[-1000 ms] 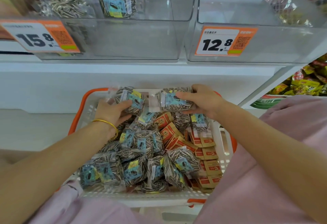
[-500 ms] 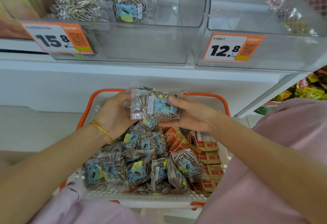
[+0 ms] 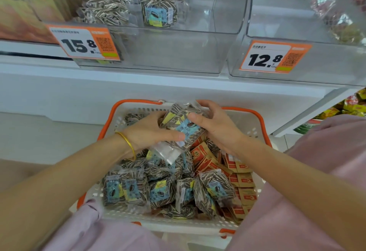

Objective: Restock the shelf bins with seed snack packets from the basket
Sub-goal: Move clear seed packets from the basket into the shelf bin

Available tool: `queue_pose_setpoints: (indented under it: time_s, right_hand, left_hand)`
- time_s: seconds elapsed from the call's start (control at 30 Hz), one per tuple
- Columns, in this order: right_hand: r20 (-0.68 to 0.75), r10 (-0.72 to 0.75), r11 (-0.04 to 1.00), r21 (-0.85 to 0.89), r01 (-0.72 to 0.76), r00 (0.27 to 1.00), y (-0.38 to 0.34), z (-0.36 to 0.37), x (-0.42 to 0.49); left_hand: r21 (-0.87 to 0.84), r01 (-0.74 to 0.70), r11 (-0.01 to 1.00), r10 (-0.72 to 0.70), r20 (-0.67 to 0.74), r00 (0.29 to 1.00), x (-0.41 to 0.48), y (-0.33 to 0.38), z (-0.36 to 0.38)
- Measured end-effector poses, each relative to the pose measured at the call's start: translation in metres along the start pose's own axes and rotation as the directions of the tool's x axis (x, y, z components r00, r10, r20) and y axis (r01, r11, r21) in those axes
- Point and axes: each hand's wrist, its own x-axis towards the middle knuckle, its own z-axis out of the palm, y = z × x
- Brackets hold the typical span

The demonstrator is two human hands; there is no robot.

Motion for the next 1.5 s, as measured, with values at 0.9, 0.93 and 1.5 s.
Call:
queue_pose_setpoints:
  time_s: [0.9, 0.93, 1.5]
  right_hand:
    - [-0.008, -0.256, 0.879, -0.419, 0.229, 0.967, -0.243, 0.031, 0.081]
    - [-0.01, -0.225, 0.804, -0.566, 0.18, 0.974, -0.246, 0.03, 0.094]
    - [0.247, -0.214, -0.294, -0.939, 0.178, 0.945, -0.194, 0.061, 0.157]
  left_hand:
    - [0.919, -0.012, 0.394, 0.763, -0.32, 0.562, -0.001, 0.105, -0.129]
    - [0.929, 0.041, 0.369, 0.754, -0.325, 0.571, 0.004, 0.102, -0.13]
    - [0.962, 0.114, 0.25, 0.861, -0.275, 0.428, 0.017, 0.087, -0.127]
